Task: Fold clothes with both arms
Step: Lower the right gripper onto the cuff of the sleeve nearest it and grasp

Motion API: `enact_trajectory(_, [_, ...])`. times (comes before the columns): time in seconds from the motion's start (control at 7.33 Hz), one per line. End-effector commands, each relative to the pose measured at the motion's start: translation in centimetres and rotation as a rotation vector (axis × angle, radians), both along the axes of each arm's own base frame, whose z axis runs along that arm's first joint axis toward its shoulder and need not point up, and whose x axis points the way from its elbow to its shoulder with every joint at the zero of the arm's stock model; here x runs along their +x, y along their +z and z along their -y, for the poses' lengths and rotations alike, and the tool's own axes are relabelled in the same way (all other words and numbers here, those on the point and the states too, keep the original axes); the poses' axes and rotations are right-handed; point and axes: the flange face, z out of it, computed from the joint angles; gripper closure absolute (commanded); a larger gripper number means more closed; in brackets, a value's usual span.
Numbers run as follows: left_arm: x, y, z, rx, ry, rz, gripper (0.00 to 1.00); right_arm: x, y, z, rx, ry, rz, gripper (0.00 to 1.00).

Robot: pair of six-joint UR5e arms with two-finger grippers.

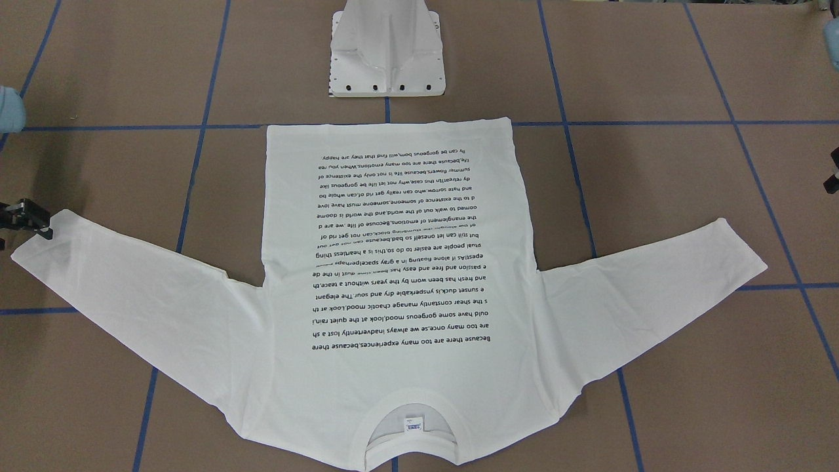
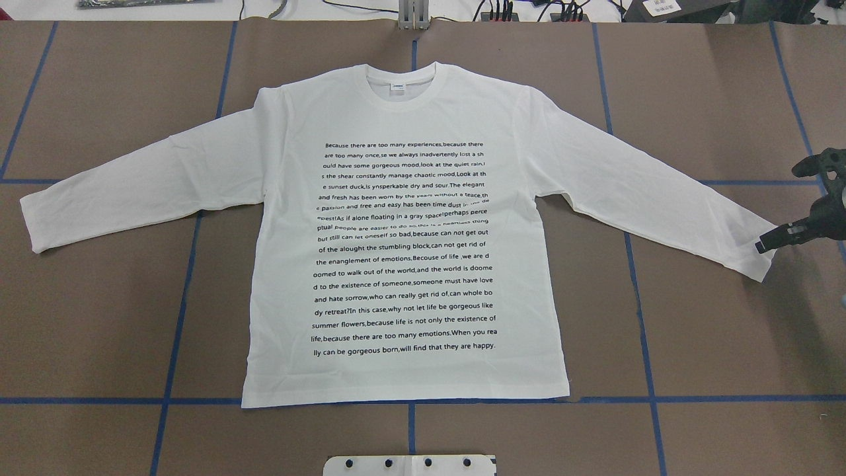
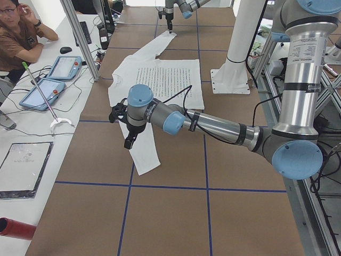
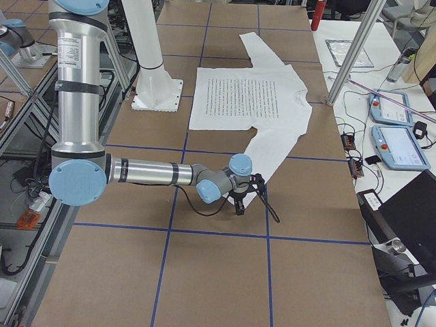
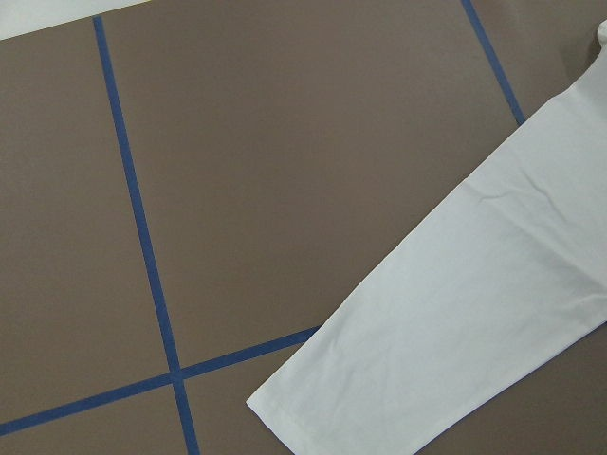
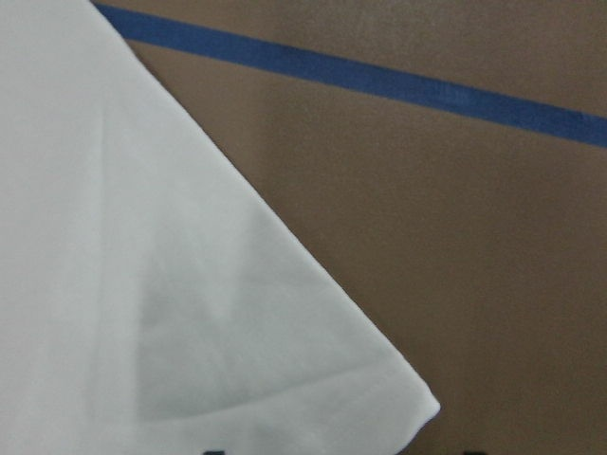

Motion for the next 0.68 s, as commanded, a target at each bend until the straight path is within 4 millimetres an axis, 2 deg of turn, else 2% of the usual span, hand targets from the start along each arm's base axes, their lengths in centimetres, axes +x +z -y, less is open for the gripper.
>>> enact_trajectory(0.0, [0.01, -0.08, -0.01, 0.002, 0.000, 0.000, 0.00, -0.44, 0.21, 0.09, -0.004, -0.007, -0.001, 0.24])
enact_trajectory(0.14, [0.00, 0.01, 0.01, 0.001, 0.000, 0.002, 0.00, -0.47, 0.34, -0.01, -0.022, -0.011, -0.001, 0.32])
enact_trajectory(0.41, [0.00, -0.14, -0.02, 0.003, 0.000, 0.001, 0.00, -0.65, -0.22, -0.01, -0.032, -0.020, 0.014, 0.62])
enact_trajectory(0.55, [-0.08, -0.30, -0.04, 0.006, -0.002, 0.001, 0.00, -0.70, -0.40, 0.06, -0.028, -0.021, 0.017, 0.73])
